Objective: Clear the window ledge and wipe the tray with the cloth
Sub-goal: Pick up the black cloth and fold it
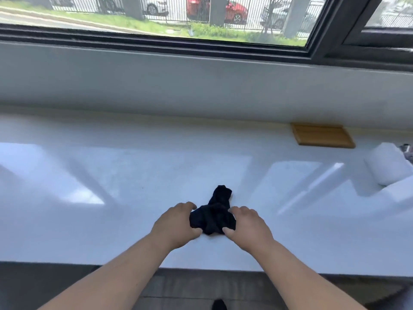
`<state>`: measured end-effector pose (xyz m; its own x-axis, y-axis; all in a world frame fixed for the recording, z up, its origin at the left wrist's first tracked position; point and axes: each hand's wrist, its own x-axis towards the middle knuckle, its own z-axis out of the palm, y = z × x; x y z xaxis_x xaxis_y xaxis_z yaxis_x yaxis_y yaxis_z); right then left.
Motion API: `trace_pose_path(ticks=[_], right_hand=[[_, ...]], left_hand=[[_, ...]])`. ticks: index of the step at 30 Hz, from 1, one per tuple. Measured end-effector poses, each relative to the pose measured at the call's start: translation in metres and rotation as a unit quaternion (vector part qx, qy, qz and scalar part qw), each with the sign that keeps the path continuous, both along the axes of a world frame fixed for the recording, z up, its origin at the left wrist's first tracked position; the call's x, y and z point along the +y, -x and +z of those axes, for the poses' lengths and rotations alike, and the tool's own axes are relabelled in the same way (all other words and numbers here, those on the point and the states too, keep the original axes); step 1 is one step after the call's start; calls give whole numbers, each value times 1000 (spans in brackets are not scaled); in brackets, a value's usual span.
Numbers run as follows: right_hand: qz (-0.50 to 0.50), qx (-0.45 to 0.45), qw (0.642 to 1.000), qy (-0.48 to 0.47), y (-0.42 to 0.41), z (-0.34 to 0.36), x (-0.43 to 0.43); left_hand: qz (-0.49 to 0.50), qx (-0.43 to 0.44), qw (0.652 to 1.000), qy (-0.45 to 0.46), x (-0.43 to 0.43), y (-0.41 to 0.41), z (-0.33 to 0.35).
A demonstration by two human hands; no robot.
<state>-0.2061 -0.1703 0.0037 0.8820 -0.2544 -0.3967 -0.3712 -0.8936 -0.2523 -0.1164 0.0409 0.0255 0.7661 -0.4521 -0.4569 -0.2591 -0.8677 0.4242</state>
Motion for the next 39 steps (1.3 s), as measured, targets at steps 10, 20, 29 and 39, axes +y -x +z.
trace_pose_path(ticks=[10,20,29,39], right_hand=[[147,-31,988,38,-37,-43,-26],[-150,-93,838,-517,-143,118,-36],[-129,-219,862,-439,-197,231,-16],[-250,-219,779,-531,-186,224,-64]], left_hand=[[-29,-74,992,-100,-54,-16,-52],[247,65,938,236,-37,-80,60],[145,25,950,276,-32,-153,137],[124,81,902,406,-71,-201,207]])
